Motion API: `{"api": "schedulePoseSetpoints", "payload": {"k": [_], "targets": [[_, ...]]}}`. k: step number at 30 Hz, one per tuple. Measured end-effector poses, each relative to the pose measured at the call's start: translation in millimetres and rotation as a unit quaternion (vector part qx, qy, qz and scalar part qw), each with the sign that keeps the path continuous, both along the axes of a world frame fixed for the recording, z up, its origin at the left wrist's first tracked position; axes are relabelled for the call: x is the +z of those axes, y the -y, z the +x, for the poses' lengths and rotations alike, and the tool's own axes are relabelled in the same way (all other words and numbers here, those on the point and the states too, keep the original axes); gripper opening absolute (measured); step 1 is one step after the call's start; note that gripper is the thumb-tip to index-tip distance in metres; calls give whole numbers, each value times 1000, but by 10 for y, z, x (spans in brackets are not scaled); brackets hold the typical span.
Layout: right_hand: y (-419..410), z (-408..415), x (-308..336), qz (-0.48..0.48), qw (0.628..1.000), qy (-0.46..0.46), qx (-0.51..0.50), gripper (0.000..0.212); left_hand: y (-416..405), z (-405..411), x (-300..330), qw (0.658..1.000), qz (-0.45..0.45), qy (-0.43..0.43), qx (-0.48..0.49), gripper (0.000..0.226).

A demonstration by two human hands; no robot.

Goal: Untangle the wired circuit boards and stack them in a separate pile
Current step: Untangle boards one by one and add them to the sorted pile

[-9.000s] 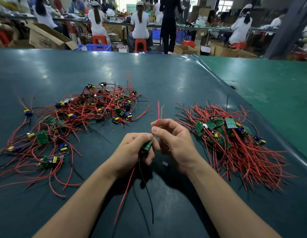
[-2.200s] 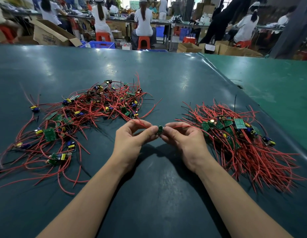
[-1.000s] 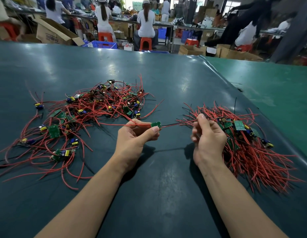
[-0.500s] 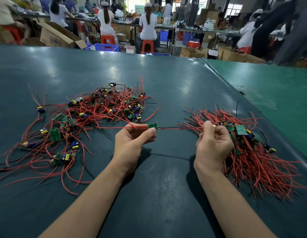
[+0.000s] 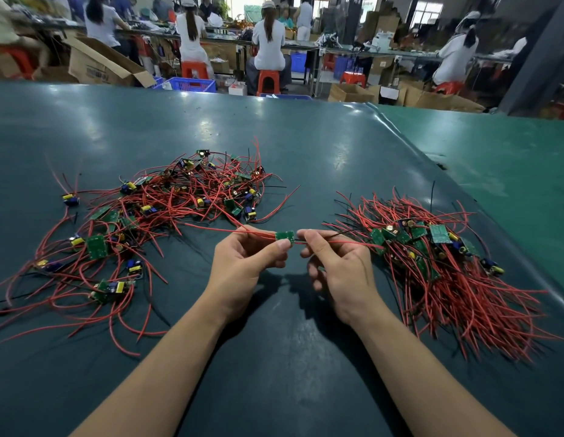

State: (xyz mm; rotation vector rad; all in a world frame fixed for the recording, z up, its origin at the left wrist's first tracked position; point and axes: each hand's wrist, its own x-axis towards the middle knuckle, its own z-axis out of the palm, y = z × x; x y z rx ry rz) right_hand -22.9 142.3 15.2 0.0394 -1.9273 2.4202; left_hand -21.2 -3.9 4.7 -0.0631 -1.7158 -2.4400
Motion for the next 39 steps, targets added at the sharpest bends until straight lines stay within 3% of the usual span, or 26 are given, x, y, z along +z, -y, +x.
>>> {"api": "schedulePoseSetpoints", "payload": {"k": [5, 8, 16, 21, 24, 27, 29, 30, 31, 34, 36, 39], "targets": [[-22, 7, 24, -3, 999, 17, 45, 15, 34, 3, -2, 1000, 13, -6, -10, 26], [-28, -16, 32, 6, 1000, -2, -3, 12, 12, 4, 6, 999, 29, -21, -2, 15], [-290, -126, 131, -123, 979, -50, -152, 14, 21, -18, 56, 993, 98, -27, 62, 20], [-270, -128, 68, -105, 984, -24, -141, 26, 48, 1, 89, 990, 120, -34, 64, 27], [-261, -122, -8, -14, 995, 26, -93, 30, 54, 8, 135, 986, 158, -40, 27, 23], [-232, -101, -60, 177, 982, 13, -69, 17, 50, 15, 179, 983, 176, -45, 14, 13], [-215, -97, -77, 295, 951, 0, -93, 48, 57, 32, 222, 980, 194, -33, -13, 15], [-214, -91, -62, 301, 948, 9, -108, 61, 68, 39, 240, 978, 207, -22, -36, 17], [-219, -87, -33, 262, 958, 18, -115, 58, 84, 45, 252, 974, 220, -10, -59, 18], [-232, -81, 28, 63, 995, 60, -56, 10, 118, 84, 280, 961, 250, 21, -120, 20], [-209, -46, 38, 20, 997, 67, 16, 24, 106, 92, 255, 965, 214, 20, -152, 34], [-121, 17, 58, 27, 990, 79, 115, 39, 13, 89, 158, 980, 104, 2, -169, 25]]}}
